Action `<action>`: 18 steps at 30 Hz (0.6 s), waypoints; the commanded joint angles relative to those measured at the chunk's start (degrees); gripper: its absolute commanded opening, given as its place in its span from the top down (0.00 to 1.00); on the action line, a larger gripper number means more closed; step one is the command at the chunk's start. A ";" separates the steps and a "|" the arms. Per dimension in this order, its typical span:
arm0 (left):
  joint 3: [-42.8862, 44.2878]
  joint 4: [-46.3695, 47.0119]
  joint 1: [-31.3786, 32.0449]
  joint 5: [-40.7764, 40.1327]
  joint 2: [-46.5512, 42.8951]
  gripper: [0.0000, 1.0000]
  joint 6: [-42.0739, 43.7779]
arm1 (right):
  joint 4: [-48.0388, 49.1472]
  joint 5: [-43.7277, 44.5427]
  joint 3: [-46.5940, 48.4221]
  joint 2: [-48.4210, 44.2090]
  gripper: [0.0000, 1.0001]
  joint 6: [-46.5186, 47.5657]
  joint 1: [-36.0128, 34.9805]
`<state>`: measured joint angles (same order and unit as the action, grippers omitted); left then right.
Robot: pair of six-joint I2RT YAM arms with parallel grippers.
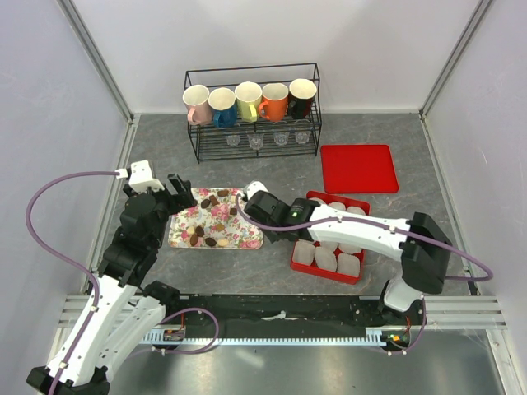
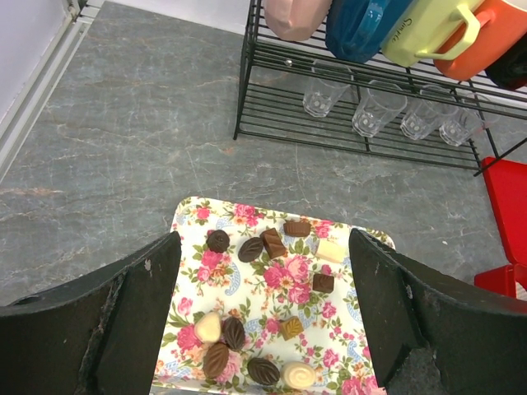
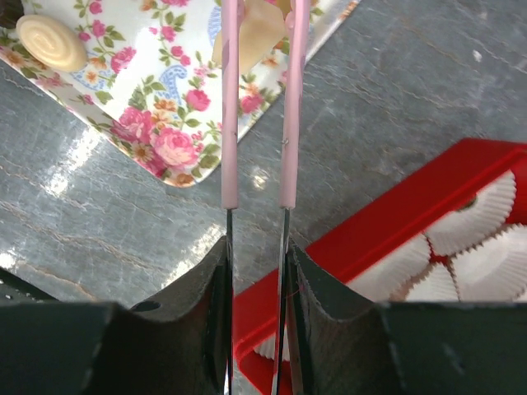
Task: Pack the chocolate
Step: Pick up the fake chocolate from the plate, then place the fake chocolate in the packing box.
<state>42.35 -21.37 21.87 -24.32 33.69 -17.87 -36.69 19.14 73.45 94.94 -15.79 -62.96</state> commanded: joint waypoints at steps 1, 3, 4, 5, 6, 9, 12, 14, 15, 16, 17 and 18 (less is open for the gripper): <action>-0.07 0.97 -0.33 1.11 -0.38 0.11 1.26 | -2.16 3.71 -1.90 -7.38 1.00 -2.57 1.61; -0.07 0.97 -0.33 1.29 -0.38 0.11 1.17 | -3.82 4.33 -2.61 -9.14 1.00 -3.71 2.92; -0.07 0.97 -0.25 1.46 -0.38 0.11 1.17 | -4.44 4.33 -3.31 -10.81 1.00 -4.16 3.45; -0.07 0.97 -0.33 1.64 -0.38 0.11 1.17 | -5.05 4.33 -3.75 -11.69 1.00 -4.77 4.50; -0.07 1.06 -0.33 1.64 -0.47 0.11 1.17 | -6.19 4.33 -4.54 -12.75 1.00 -5.73 5.12; -0.07 0.89 -0.33 1.99 -0.65 0.11 1.08 | -8.56 4.33 -6.38 -16.61 1.00 -8.02 7.93; -0.07 0.97 -0.25 2.08 -1.00 0.11 1.08 | -11.29 3.89 -7.96 -20.22 1.00 -9.43 11.10; -0.07 0.97 -0.25 2.08 -1.17 0.11 1.08 | -13.48 3.10 -8.41 -22.51 1.00 -10.75 13.46; -0.07 1.06 -0.25 2.17 -1.17 0.11 1.08 | -14.19 3.10 -9.02 -23.04 1.00 -10.93 14.26; -0.07 0.98 -0.25 2.34 -1.26 0.11 0.99 | -14.81 3.01 -9.29 -23.91 1.00 -11.28 14.88; -0.07 1.06 -0.25 2.43 -1.26 0.11 0.99 | -15.69 2.75 -9.64 -24.18 1.00 -11.28 16.36; 0.01 0.98 -0.33 2.43 -1.26 0.11 1.08 | -16.04 2.75 -10.34 -24.53 1.00 -11.28 17.07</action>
<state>42.35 -21.34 21.87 -22.87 32.82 -17.89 -49.06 21.50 64.69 72.90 -24.75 -48.51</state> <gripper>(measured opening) 0.895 0.348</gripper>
